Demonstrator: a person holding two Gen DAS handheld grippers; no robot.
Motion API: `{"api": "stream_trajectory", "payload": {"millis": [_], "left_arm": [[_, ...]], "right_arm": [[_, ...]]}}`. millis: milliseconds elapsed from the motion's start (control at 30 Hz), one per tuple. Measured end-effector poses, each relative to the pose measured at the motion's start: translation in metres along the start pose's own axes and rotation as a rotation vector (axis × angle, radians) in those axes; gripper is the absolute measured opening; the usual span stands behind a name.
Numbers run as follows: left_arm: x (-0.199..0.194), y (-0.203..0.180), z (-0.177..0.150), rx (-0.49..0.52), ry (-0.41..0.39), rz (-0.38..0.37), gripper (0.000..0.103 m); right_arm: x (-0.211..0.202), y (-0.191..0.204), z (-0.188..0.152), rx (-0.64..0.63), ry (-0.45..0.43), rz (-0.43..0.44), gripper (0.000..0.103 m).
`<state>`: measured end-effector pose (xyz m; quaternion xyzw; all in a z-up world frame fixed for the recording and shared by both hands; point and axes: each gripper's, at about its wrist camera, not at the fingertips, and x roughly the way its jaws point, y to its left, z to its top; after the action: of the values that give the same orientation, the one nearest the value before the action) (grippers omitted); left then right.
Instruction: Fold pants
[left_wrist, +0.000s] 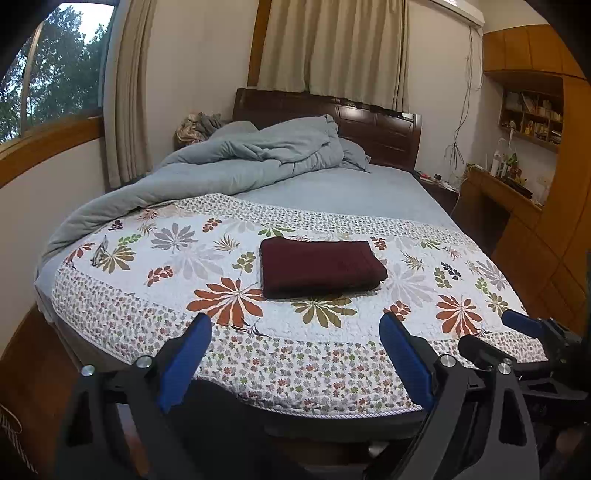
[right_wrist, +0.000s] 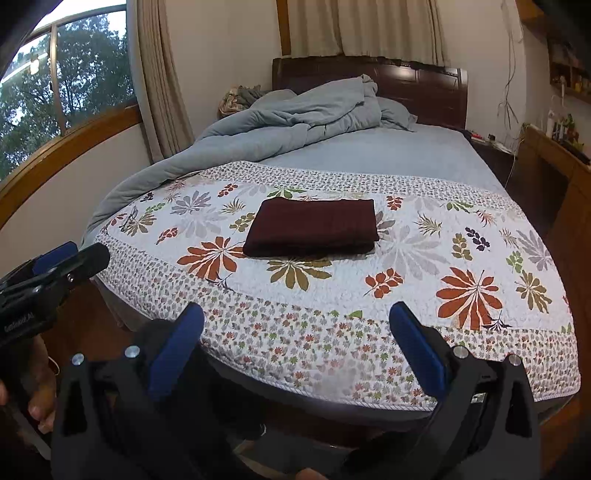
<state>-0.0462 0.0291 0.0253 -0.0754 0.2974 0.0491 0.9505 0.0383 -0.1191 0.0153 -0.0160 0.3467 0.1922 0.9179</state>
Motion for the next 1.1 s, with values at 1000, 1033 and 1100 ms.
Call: {"api": "stream_trajectory", "payload": {"millis": [1000, 1033, 1100], "left_arm": [[0.024, 0.006, -0.004, -0.002, 0.036, 0.026, 0.093], [0.023, 0.006, -0.004, -0.002, 0.038, 0.024, 0.093], [0.022, 0.007, -0.004, -0.008, 0.044, 0.016, 0.093]], "right_arm": [[0.02, -0.003, 0.006, -0.01, 0.024, -0.015, 0.1], [0.02, -0.004, 0.006, -0.01, 0.023, -0.015, 0.1], [0.019, -0.003, 0.007, -0.011, 0.02, -0.017, 0.1]]}}
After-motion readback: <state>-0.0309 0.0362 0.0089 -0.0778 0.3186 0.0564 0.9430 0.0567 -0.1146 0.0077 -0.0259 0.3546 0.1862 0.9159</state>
